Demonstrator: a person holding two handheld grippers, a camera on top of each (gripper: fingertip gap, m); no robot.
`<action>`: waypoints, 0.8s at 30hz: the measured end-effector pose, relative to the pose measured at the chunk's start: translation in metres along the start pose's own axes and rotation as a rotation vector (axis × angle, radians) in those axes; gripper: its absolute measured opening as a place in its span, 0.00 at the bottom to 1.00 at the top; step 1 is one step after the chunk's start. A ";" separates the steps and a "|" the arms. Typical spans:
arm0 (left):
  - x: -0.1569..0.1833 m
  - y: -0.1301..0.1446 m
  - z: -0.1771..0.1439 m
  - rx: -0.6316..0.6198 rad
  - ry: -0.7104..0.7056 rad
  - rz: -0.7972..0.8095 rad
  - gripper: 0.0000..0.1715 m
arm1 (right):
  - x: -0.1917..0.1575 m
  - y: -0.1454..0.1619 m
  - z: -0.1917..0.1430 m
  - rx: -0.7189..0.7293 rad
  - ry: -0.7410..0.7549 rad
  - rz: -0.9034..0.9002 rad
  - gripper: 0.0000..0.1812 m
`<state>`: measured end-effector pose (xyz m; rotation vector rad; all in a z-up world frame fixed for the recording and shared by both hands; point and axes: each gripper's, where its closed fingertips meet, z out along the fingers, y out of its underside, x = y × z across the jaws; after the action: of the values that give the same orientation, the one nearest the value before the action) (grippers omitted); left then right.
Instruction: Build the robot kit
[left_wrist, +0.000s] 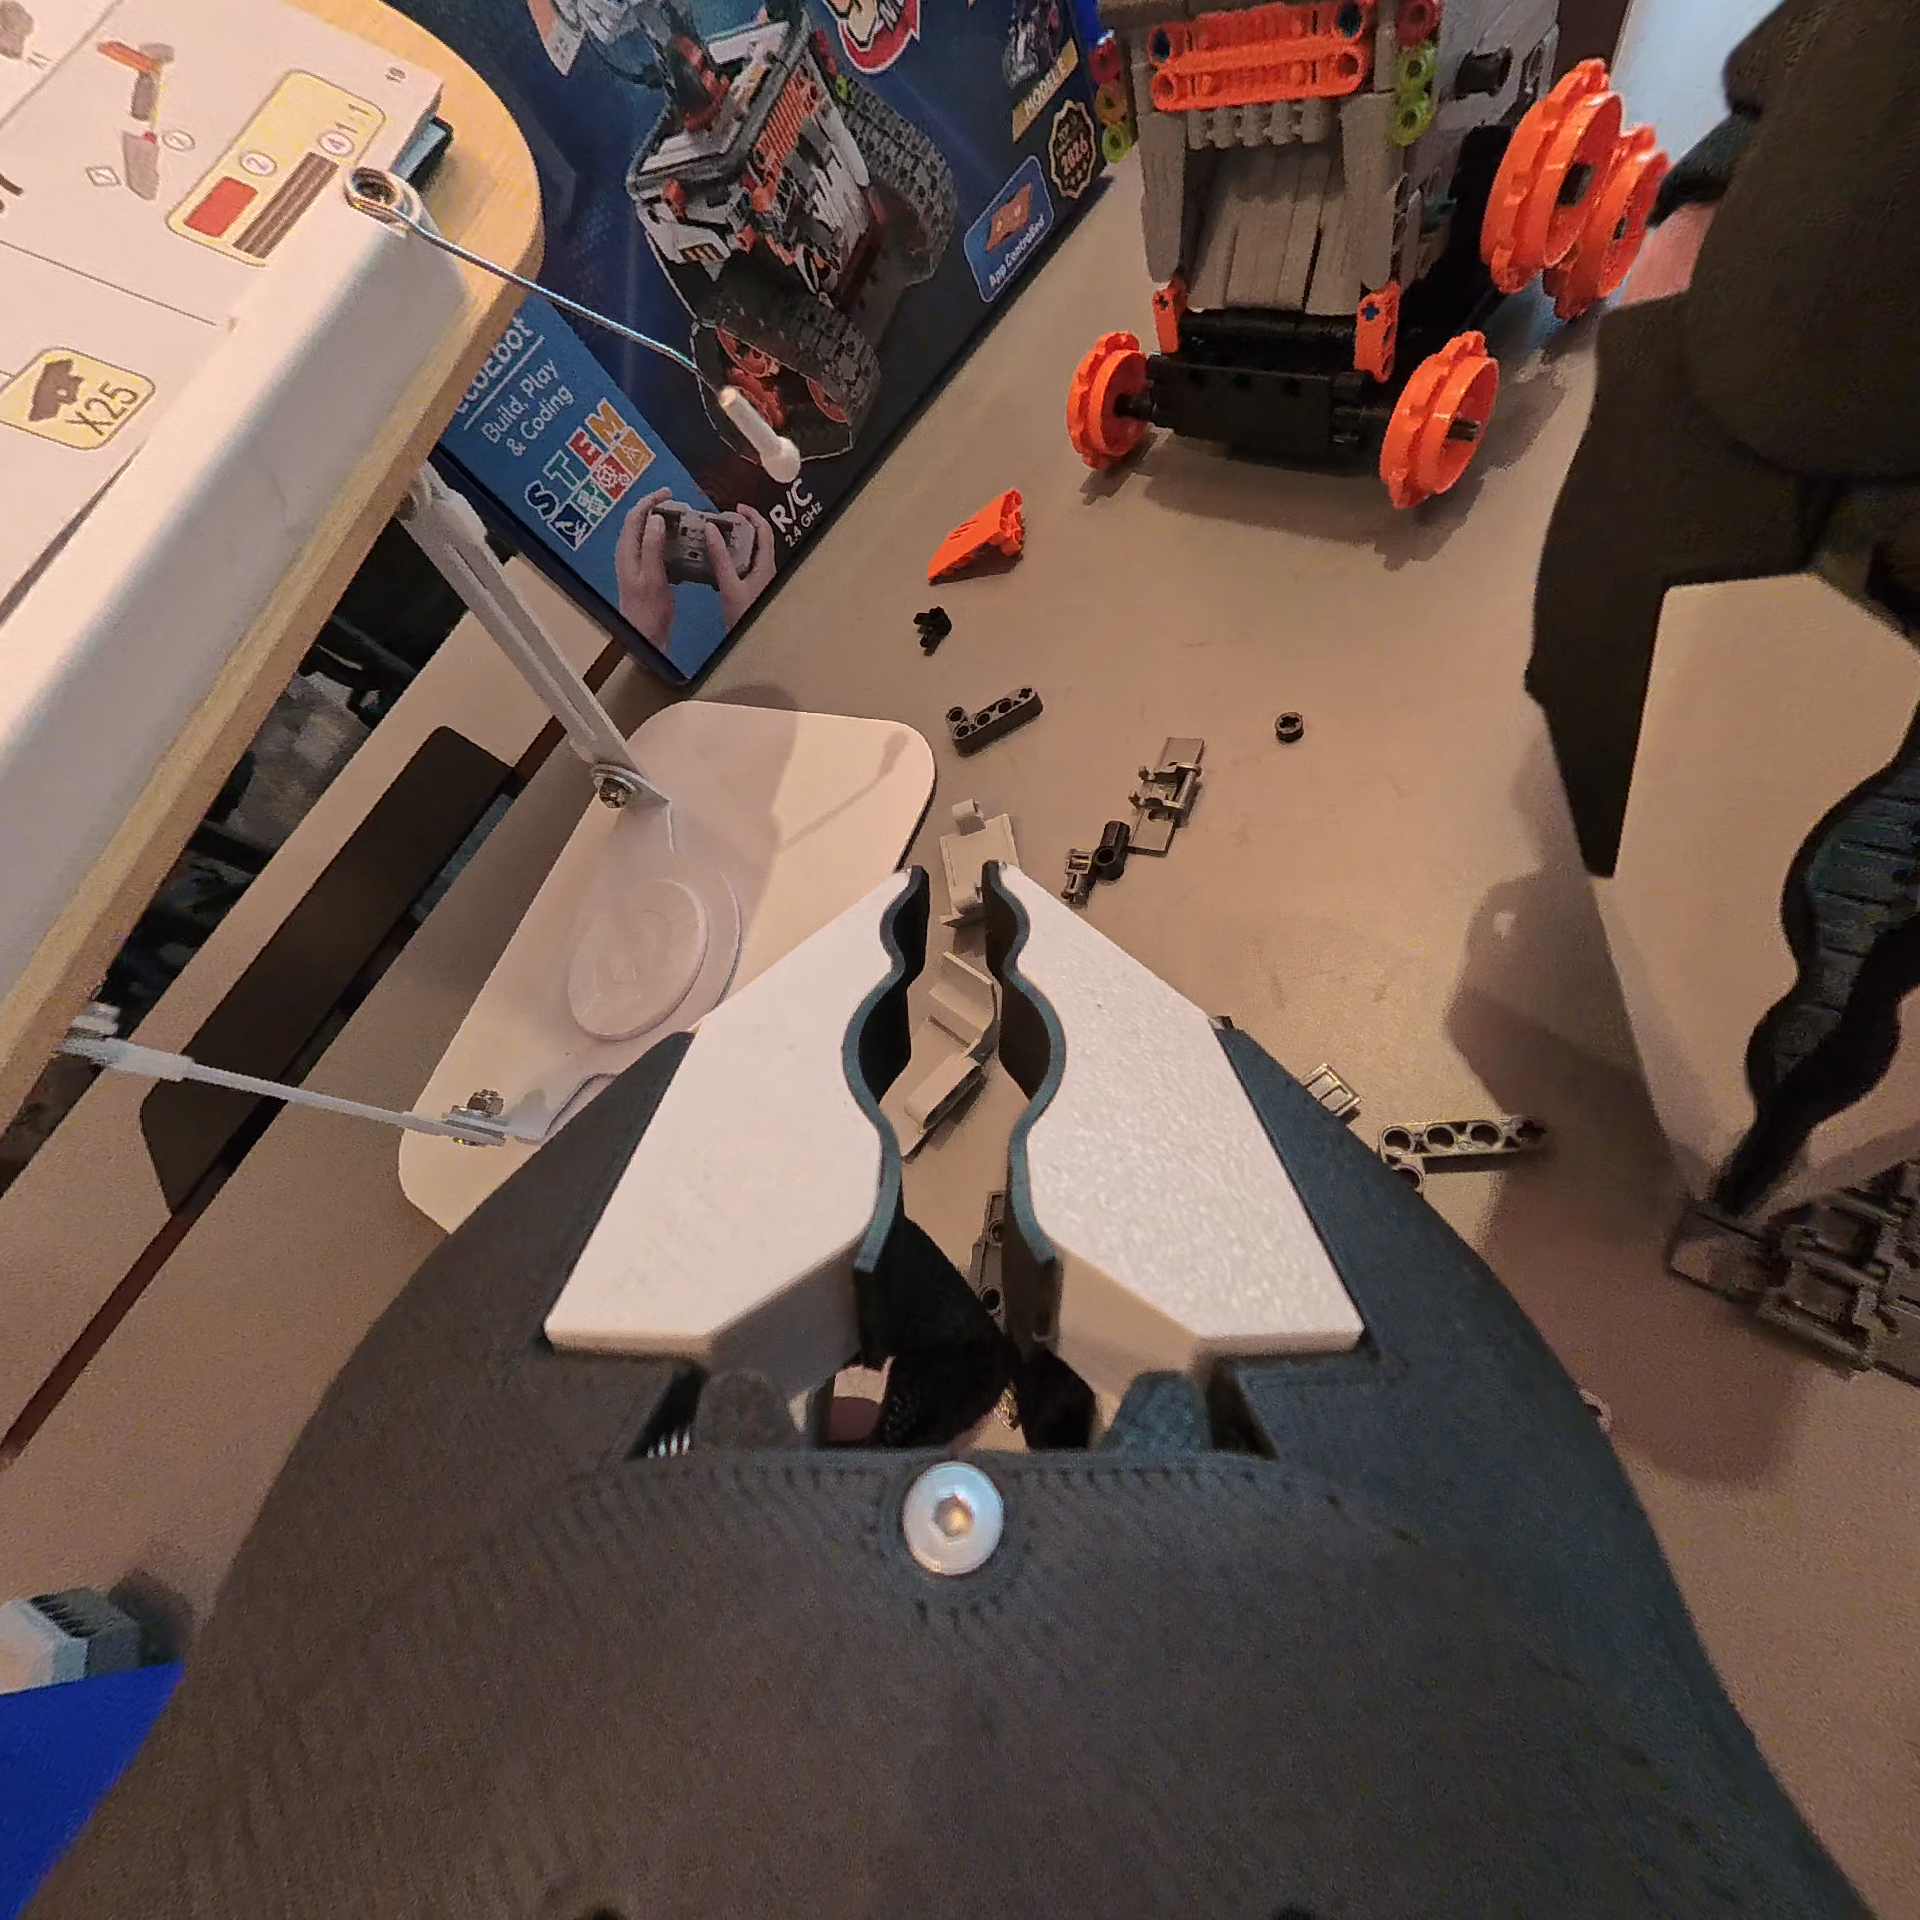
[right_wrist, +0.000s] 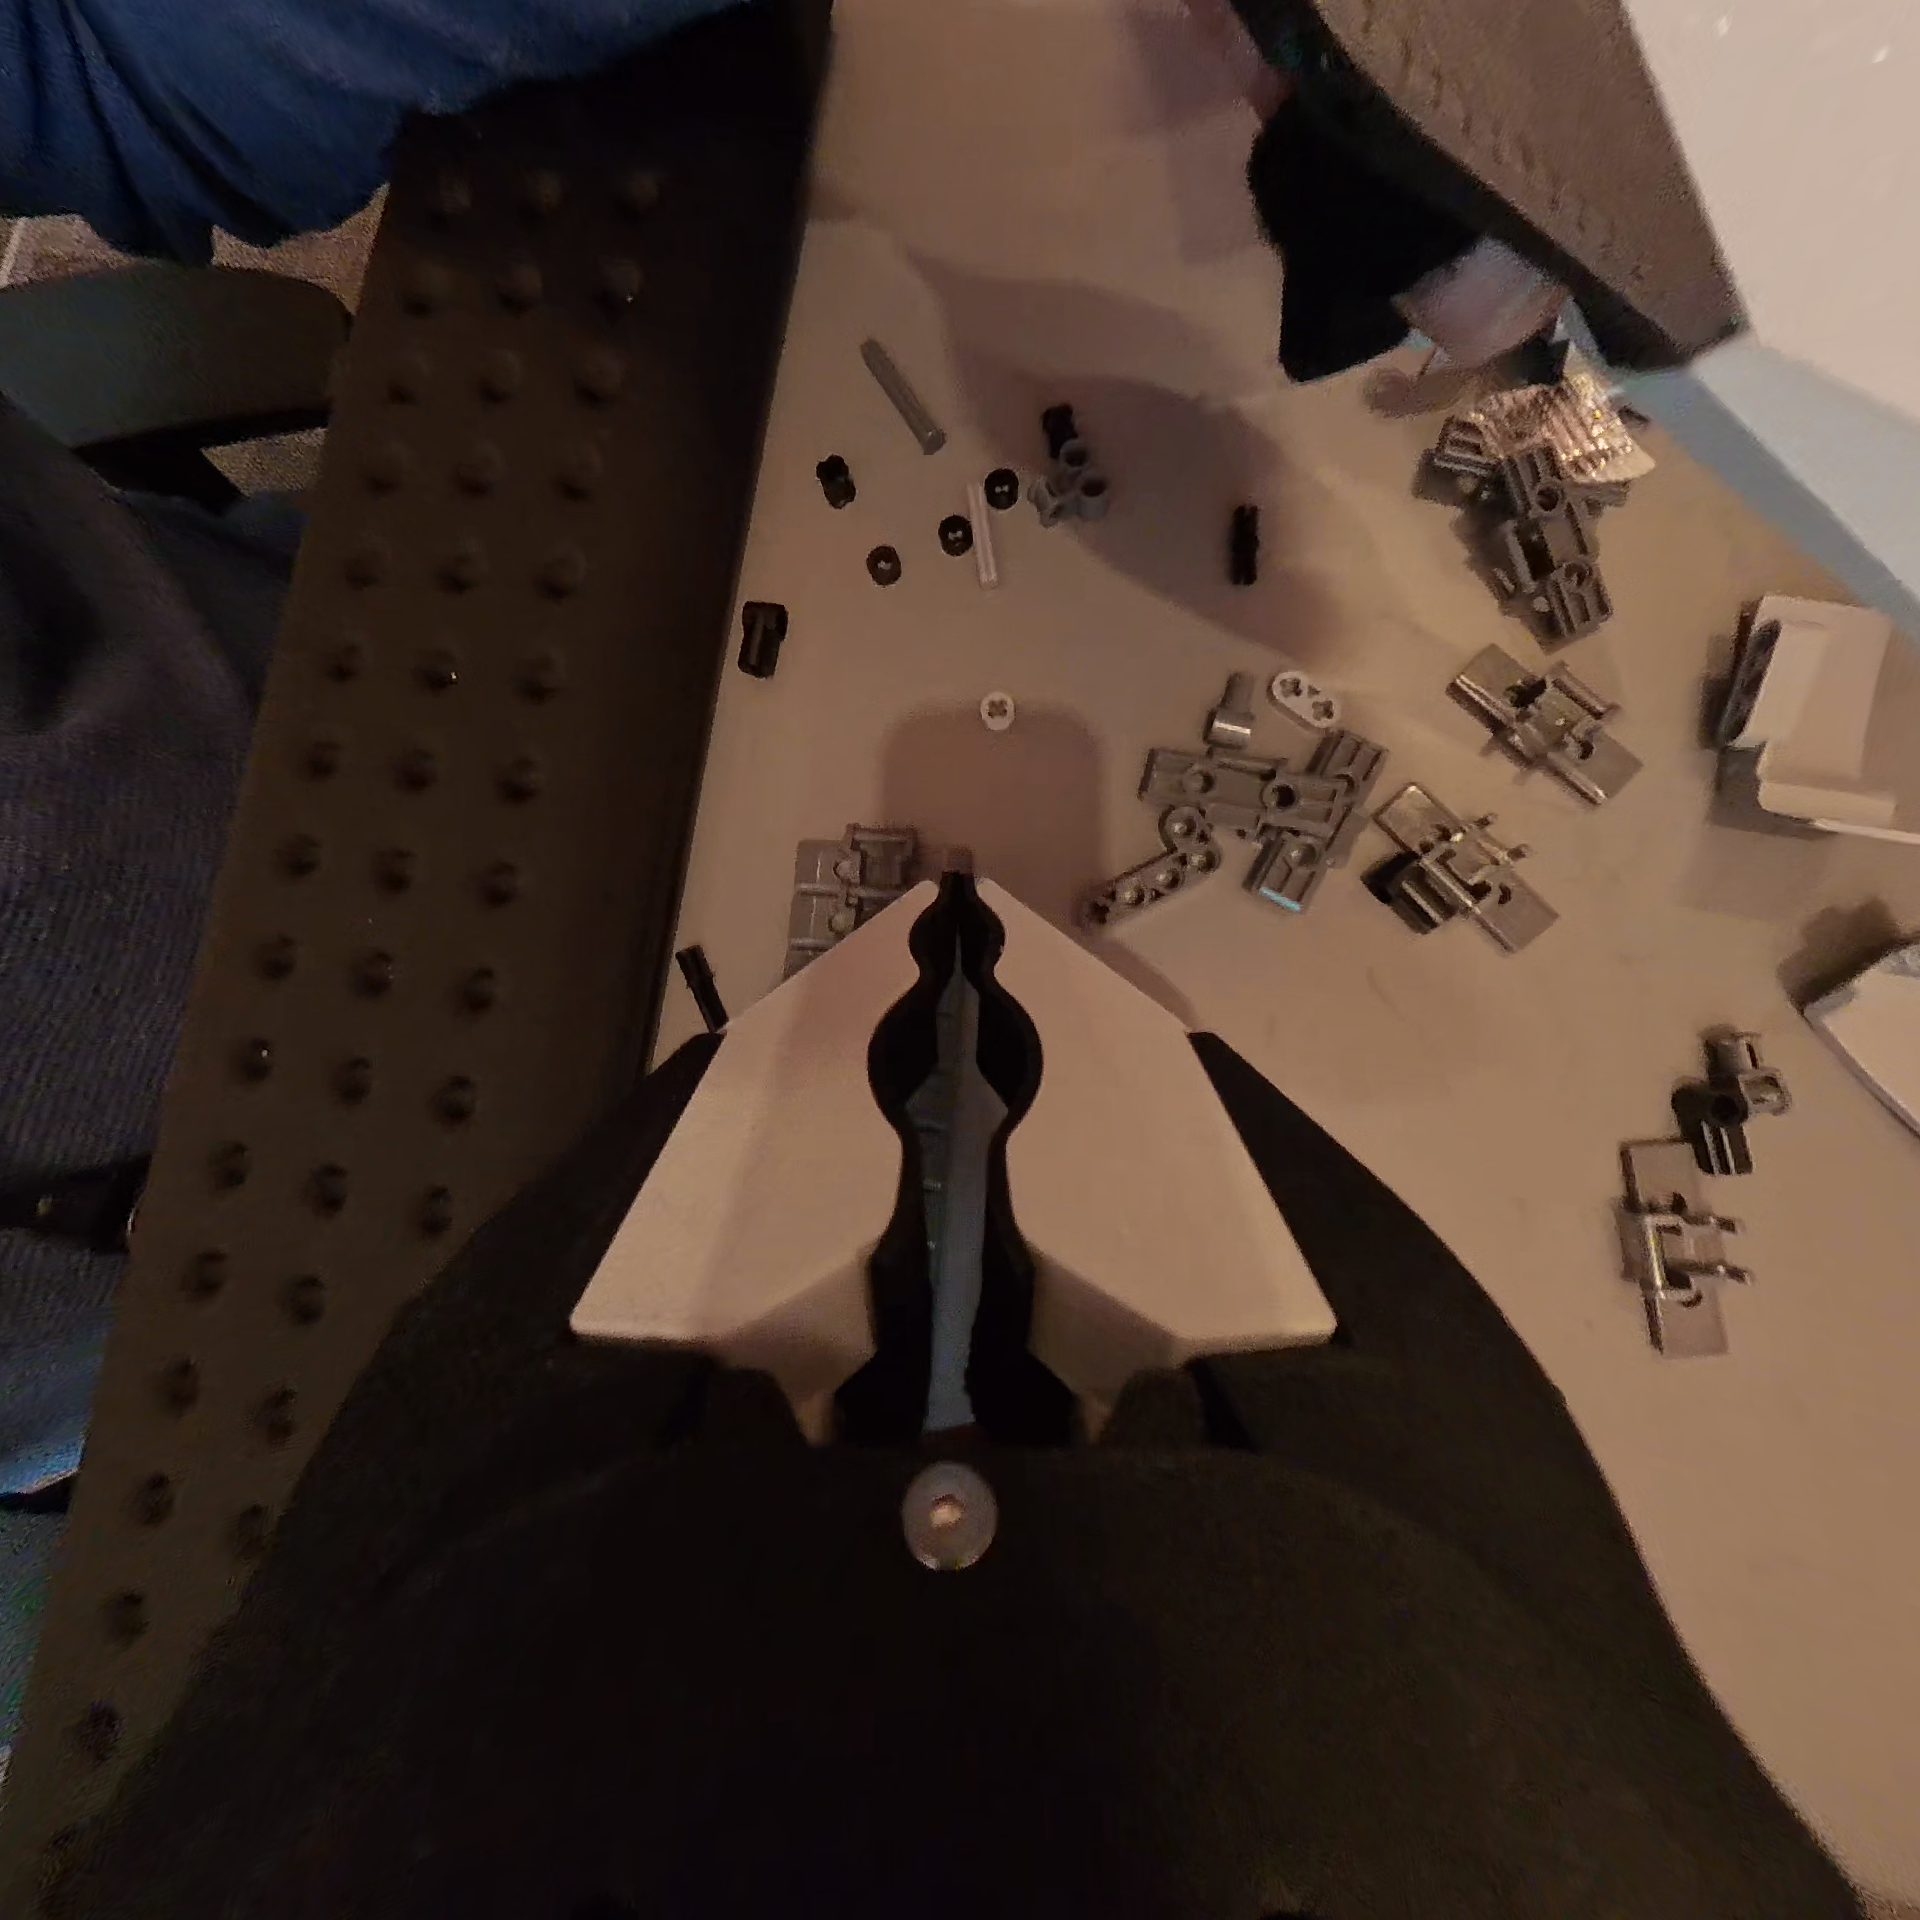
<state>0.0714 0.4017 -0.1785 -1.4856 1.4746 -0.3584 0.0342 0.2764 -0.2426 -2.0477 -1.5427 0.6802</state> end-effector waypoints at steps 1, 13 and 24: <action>0.000 0.000 0.000 0.001 0.001 -0.002 0.06 | 0.000 0.002 -0.002 -0.003 -0.002 0.004 0.00; 0.002 0.001 0.003 -0.010 0.005 0.008 0.06 | -0.002 0.018 -0.002 -0.045 -0.038 0.021 0.00; 0.003 0.003 0.004 -0.018 0.007 0.012 0.06 | -0.005 0.027 -0.008 -0.058 -0.050 0.025 0.00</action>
<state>0.0734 0.4014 -0.1841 -1.4900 1.4956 -0.3441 0.0578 0.2641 -0.2533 -2.1106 -1.5846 0.7086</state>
